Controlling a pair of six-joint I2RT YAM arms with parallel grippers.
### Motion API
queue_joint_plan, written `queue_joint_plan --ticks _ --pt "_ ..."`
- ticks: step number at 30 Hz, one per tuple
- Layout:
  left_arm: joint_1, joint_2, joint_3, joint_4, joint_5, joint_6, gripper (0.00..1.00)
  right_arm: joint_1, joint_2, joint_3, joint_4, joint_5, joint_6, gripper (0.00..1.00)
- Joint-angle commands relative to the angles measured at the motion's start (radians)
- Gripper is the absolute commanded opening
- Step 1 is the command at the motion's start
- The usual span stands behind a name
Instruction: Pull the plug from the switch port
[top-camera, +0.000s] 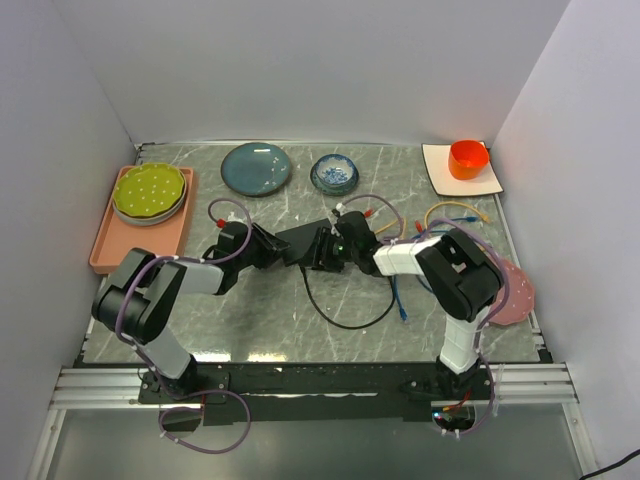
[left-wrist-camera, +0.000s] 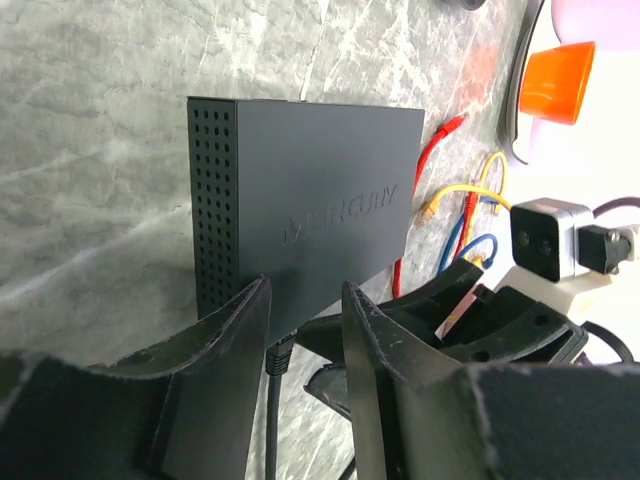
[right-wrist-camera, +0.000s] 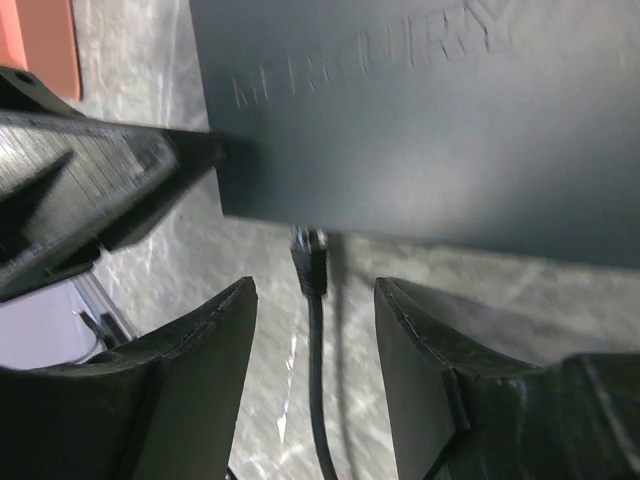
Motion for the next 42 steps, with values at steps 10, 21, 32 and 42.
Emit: queue_joint_plan --ticks 10,21,32,42 --pt "0.007 0.027 0.001 0.017 0.011 0.0 0.41 -0.003 0.089 0.038 0.132 -0.042 0.078 0.55" --pt "0.01 0.032 -0.017 0.028 0.018 -0.01 0.4 -0.038 0.153 -0.053 0.357 -0.116 0.201 0.43" --pt "0.015 0.043 -0.022 0.037 0.026 -0.016 0.4 -0.062 0.173 -0.068 0.419 -0.133 0.238 0.35" --pt "0.015 0.041 -0.036 0.048 0.029 -0.017 0.39 -0.067 0.204 -0.056 0.436 -0.142 0.281 0.35"
